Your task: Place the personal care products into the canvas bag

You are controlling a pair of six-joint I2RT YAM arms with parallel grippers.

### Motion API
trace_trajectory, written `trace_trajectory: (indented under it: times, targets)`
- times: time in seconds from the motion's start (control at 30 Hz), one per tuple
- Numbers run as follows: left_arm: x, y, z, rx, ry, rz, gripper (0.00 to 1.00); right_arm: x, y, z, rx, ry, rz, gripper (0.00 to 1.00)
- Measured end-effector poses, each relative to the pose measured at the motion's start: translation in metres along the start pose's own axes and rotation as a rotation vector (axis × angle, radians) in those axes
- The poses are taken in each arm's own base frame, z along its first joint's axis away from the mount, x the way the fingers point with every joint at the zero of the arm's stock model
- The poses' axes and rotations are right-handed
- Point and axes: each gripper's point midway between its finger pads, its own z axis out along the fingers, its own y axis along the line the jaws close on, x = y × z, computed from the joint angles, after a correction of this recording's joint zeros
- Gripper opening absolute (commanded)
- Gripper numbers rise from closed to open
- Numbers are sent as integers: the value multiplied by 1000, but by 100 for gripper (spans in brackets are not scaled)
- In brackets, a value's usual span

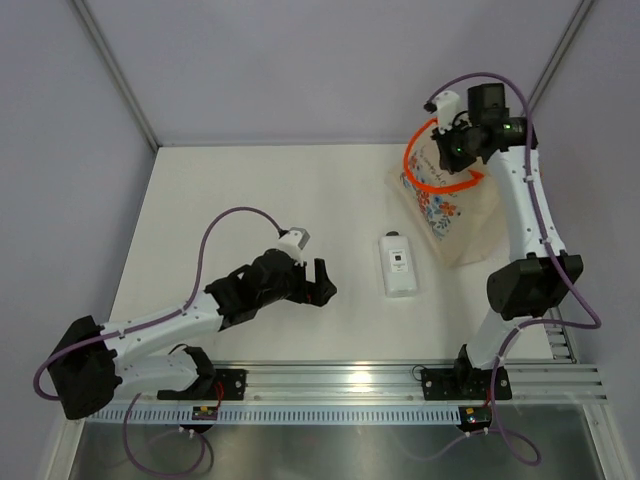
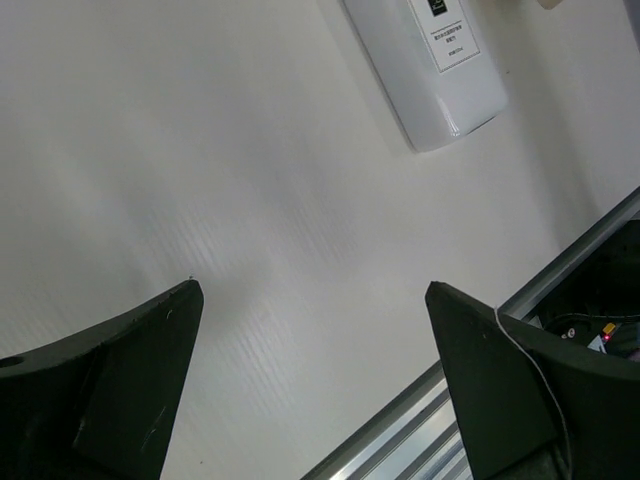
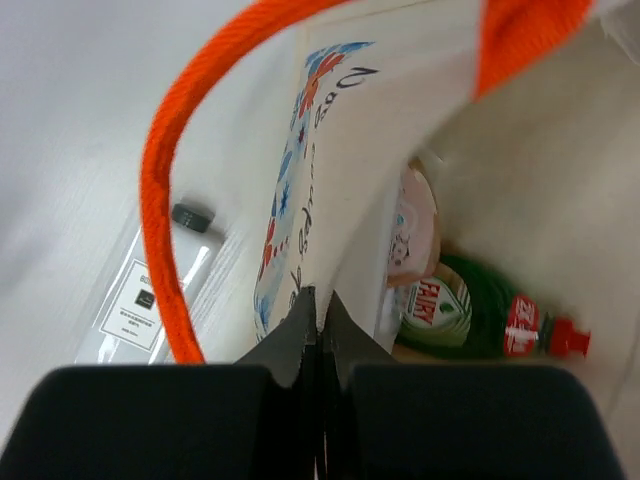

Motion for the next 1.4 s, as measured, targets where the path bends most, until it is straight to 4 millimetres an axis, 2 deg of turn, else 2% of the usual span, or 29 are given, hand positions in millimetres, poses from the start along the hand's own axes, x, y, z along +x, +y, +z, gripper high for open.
trace_trajectory:
  times: [0.07,0.13,0.23,0.33,0.43,0.53,0.57,0.6,0.63,0.73,0.87,0.97,1.03,1.07,1.17,1.23,1.27,1.33,1.4]
  targets:
    - [-3,-8,9,20,13,2,99,5,-17,-19,19,-29,49,0]
    - [-7,-14,15,35,17,2,99,7,-17,-22,6,-51,60,0]
    - [-13,-26,23,66,23,2,99,17,6,-10,-82,-54,70,1]
    - [-16,-34,30,90,31,3,99,17,29,1,-187,-76,81,7]
    - [-20,-40,33,105,34,7,99,18,51,6,-293,-89,101,25]
    - [-23,-43,34,118,27,11,99,15,66,1,-364,-105,110,47]
    - [-24,-44,34,119,26,13,99,14,68,-1,-373,-113,107,63]
    - [-24,-44,34,120,26,14,99,12,69,-4,-376,-121,109,75]
    - [-24,-44,34,120,26,14,99,10,68,-8,-371,-131,102,97]
    - [-24,-43,34,119,26,22,99,2,66,-27,-334,-177,80,100]
    - [-24,-42,34,115,24,34,99,-20,64,-73,-266,-307,30,100]
    - [-25,-42,32,113,21,40,99,-28,84,-108,-306,-436,-25,99]
    - [-27,-42,29,114,13,41,99,-8,114,-121,-385,-464,-57,95]
    - [-29,-42,27,111,3,43,99,3,126,-119,-411,-442,-68,95]
    - [-34,-37,14,96,-26,45,99,42,179,-99,-499,-331,-141,95]
    - [-32,-30,1,81,-47,42,99,75,203,-75,-527,-221,-158,99]
    - [-32,-26,-6,76,-62,39,99,96,210,-61,-525,-140,-146,99]
    - [-29,-19,-20,69,-85,29,99,126,214,-41,-486,-18,-127,100]
    - [-27,-13,-30,65,-111,15,99,141,212,-26,-433,62,-101,100]
